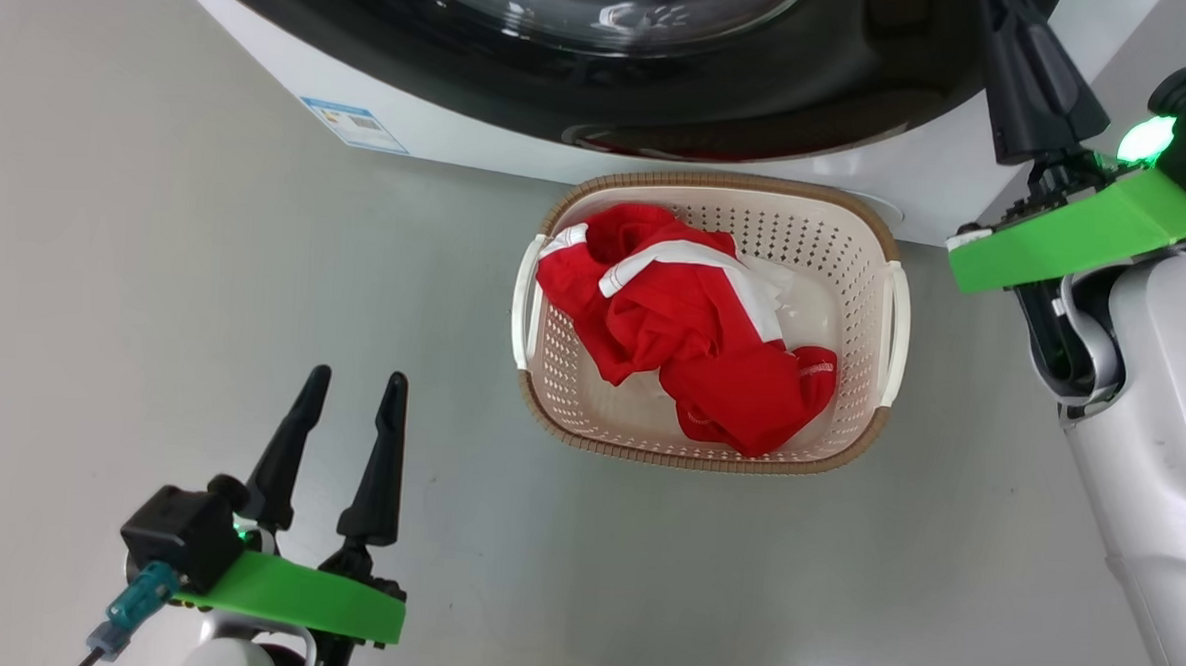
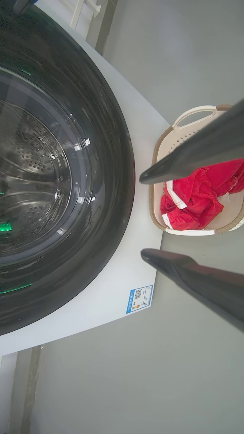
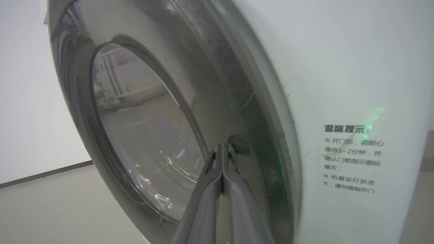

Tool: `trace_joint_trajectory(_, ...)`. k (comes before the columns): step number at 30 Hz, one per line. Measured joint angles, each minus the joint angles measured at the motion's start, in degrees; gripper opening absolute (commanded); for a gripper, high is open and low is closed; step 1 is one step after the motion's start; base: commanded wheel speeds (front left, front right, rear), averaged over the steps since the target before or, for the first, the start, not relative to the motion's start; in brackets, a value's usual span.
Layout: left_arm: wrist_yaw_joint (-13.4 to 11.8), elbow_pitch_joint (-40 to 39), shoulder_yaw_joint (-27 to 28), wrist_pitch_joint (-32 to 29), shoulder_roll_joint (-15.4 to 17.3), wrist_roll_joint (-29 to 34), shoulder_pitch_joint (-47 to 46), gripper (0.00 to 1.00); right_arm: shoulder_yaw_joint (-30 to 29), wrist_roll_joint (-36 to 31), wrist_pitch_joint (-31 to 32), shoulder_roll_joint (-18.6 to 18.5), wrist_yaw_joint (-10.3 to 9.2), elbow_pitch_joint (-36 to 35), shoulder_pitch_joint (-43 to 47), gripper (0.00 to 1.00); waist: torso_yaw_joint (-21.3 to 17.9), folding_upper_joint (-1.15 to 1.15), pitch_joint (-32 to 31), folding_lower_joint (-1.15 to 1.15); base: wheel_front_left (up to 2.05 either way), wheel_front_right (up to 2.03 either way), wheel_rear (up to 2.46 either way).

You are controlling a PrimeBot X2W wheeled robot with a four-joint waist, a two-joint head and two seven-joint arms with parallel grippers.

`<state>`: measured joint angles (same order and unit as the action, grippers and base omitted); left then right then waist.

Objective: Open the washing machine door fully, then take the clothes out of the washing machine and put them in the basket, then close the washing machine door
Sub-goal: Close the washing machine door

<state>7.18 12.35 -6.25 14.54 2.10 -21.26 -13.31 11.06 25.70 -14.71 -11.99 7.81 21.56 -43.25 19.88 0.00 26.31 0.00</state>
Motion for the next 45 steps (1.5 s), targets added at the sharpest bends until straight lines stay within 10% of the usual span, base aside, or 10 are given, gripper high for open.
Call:
trace_joint_trajectory(16,-0.01,0.80,1.31,0.01,-0.15,0.64,-0.21,1.00,1.44,0.01,0.00,1.07,-0.25,-1.83,3.70,0.02,-1.37,0.00,-1.99,0.00,0.00,0.00,0.00)
trace_joint_trajectory(21,-0.01,0.82,2.76,0.01,-0.16,2.35,-0.12,1.00,2.70,0.10,0.00,1.58,-0.25,-2.89,9.26,0.48,-2.84,0.00,-3.65,0.00,0.00,0.00,0.00)
trace_joint_trajectory(23,-0.01,0.82,3.20,0.00,-0.16,2.90,0.11,1.00,2.66,0.10,0.00,1.65,-0.25,-3.15,10.82,0.95,-3.54,0.00,-4.33,0.00,0.00,0.00,0.00)
trace_joint_trajectory(24,-0.01,0.82,3.44,0.01,-0.16,3.24,0.23,1.00,2.56,0.09,0.00,1.76,-0.25,-3.21,11.67,1.00,-3.89,0.00,-4.66,0.00,0.00,0.00,0.00)
trace_joint_trajectory(45,-0.01,-2.16,5.91,0.01,1.37,5.06,5.15,1.00,-2.80,-0.59,0.01,4.09,-0.25,-5.30,28.41,1.00,-12.52,0.00,-11.35,0.00,0.00,0.00,0.00)
